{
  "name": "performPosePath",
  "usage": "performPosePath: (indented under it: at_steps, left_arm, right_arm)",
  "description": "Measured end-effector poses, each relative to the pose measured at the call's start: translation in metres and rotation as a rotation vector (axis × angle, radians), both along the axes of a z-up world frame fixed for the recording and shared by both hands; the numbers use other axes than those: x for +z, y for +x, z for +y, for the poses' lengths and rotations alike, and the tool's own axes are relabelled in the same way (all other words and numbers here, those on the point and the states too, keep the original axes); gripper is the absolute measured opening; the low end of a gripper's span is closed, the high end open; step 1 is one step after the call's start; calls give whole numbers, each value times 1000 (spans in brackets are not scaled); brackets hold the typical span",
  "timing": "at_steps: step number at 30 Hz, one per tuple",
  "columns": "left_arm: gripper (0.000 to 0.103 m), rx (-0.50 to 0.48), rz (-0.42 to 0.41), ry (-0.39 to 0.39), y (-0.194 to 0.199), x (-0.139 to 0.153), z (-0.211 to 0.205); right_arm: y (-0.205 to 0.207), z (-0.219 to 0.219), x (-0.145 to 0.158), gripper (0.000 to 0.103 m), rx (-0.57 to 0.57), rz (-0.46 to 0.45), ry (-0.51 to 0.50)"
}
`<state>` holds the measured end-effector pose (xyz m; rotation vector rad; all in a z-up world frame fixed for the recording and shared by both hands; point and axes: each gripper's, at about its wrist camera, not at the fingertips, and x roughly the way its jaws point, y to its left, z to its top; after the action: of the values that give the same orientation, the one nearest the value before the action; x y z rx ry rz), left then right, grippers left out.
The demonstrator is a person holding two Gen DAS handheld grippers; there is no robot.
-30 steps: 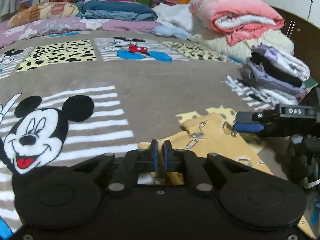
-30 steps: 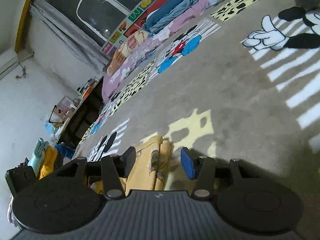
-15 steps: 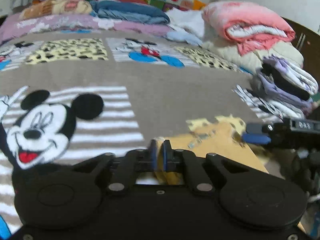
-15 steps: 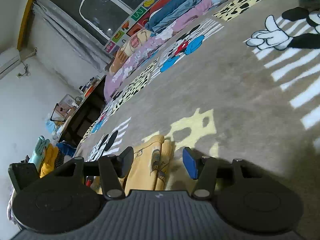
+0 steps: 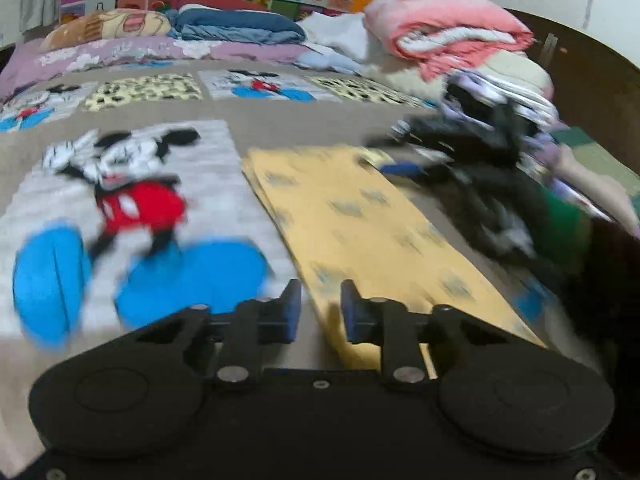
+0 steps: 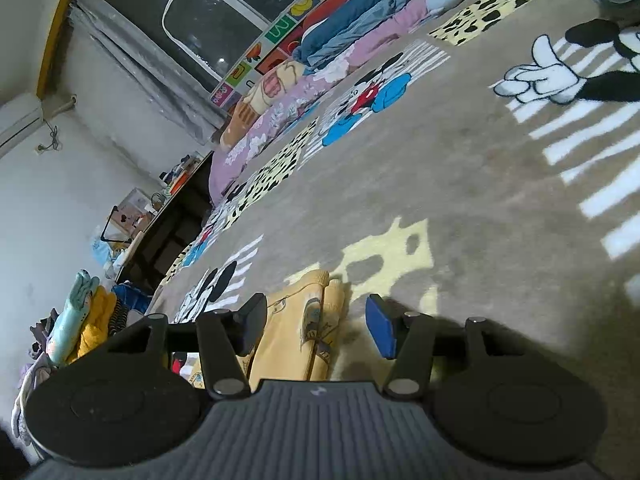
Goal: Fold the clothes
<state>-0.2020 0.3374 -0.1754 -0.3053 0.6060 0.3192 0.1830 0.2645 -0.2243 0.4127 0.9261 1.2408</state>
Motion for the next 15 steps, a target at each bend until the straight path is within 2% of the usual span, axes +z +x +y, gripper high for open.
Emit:
performPosePath:
  at_steps: [1, 4, 6, 8, 9, 11, 13, 15]
  left_arm:
    - [8, -11, 13, -9, -3, -4, -14]
    - [8, -32, 63, 73, 8, -18, -46]
    - [8, -25, 51, 96, 12, -16, -50]
    - [8, -33, 17, 89, 12, -11, -49]
    - [8, -37, 41, 74, 16, -17, -47]
    - [7, -39, 28, 53, 18, -29, -42]
    - [8, -36, 1, -7, 15, -19, -35]
    - [8, -17, -62, -5, 1, -6, -32]
  right_arm:
    - [0, 0, 0, 56, 0, -3, 0]
    - [-2, 0, 1, 57, 1, -11, -2]
    - [-3, 0, 1, 58, 2, -16, -3]
    - [-4, 0, 2, 59, 2, -22, -4]
    - [-4, 0, 2, 59, 2, -23, -4]
    - [-4, 0, 2, 60, 4, -23, -2]
    - [-4, 0, 1, 60, 6, -19, -1]
    - [-3, -1, 1, 60, 7, -16, 1]
